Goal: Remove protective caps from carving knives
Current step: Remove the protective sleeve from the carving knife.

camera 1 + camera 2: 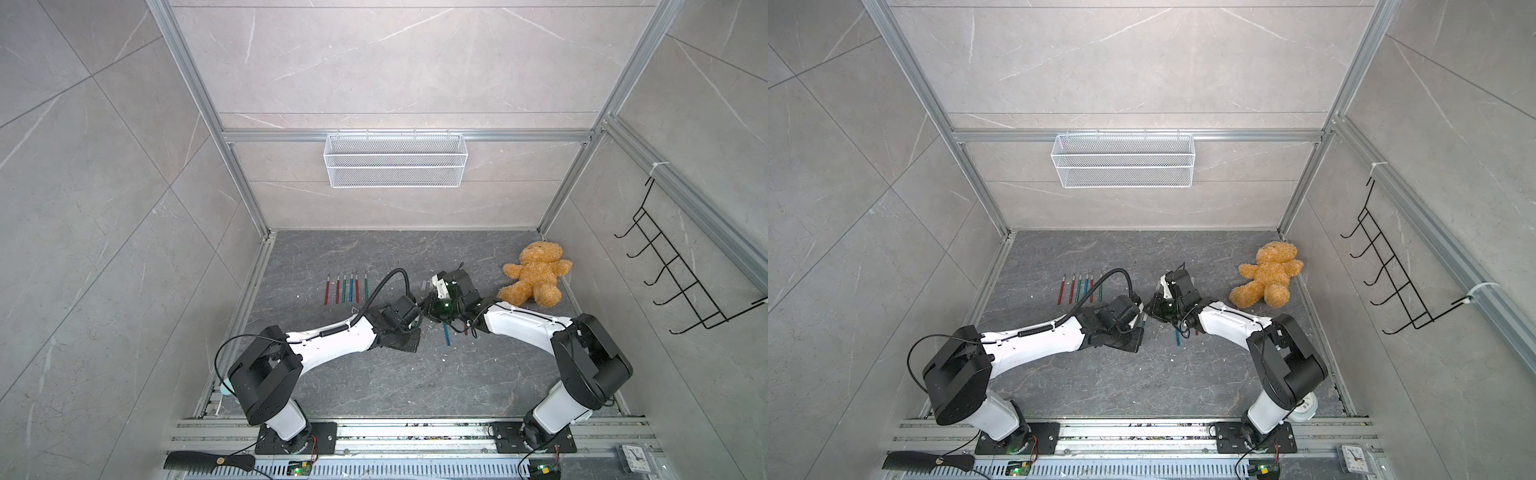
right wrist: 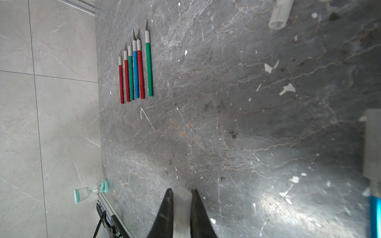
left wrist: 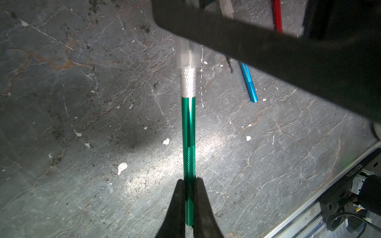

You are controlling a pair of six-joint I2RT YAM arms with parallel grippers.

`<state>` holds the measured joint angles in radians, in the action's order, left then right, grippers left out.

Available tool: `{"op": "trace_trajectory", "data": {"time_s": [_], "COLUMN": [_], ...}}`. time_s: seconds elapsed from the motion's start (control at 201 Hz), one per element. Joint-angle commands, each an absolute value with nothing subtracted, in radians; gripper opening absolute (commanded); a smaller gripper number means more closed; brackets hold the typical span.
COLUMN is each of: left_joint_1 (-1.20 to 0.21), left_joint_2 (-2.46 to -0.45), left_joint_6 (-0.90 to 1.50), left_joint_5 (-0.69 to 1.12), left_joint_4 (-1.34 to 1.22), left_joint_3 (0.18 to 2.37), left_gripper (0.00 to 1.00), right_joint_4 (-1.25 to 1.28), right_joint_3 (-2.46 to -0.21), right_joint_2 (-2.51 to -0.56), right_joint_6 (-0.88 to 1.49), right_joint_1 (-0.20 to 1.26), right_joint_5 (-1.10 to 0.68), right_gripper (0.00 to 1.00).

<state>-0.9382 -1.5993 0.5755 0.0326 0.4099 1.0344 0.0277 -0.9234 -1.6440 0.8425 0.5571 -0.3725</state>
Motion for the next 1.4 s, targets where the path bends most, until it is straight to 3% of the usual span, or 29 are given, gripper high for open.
{"op": "trace_trajectory", "data": {"time_s": [0.0,0.788,1.047,1.396], "left_joint_1": [-0.943,-0.946,-0.941,-0.798], "left_joint_2": [-1.564,-1.543,-1.504,-1.541], "left_joint_6": [0.584,0.599,0.592,0.580], "left_joint_5": [0.053,0.067,-0.047,-0.142], "left_joint_4": [0.387,0.383,0.435,0.520], "left_joint_3": [1.026,1.009,1.016,1.112], "left_gripper": [0.00,0.00,0.00,0.00], "right_joint_4": [0.008,-0.049,-0.141,-0.146], "right_joint_3": [-0.946,-1.081,-1.133,-1.035], "right_joint_2": [-1.637,-1.667,-1.604,-1.504], "right_joint_6": [0.824,0.778,0.710,0.656], "right_joint_1": [0.561,0.540,0.502,0.504], "right_joint_5": [-0.322,-0.219,-0.153,-0.207], "right_gripper": [0.00,0.00,0.00,0.00]}}
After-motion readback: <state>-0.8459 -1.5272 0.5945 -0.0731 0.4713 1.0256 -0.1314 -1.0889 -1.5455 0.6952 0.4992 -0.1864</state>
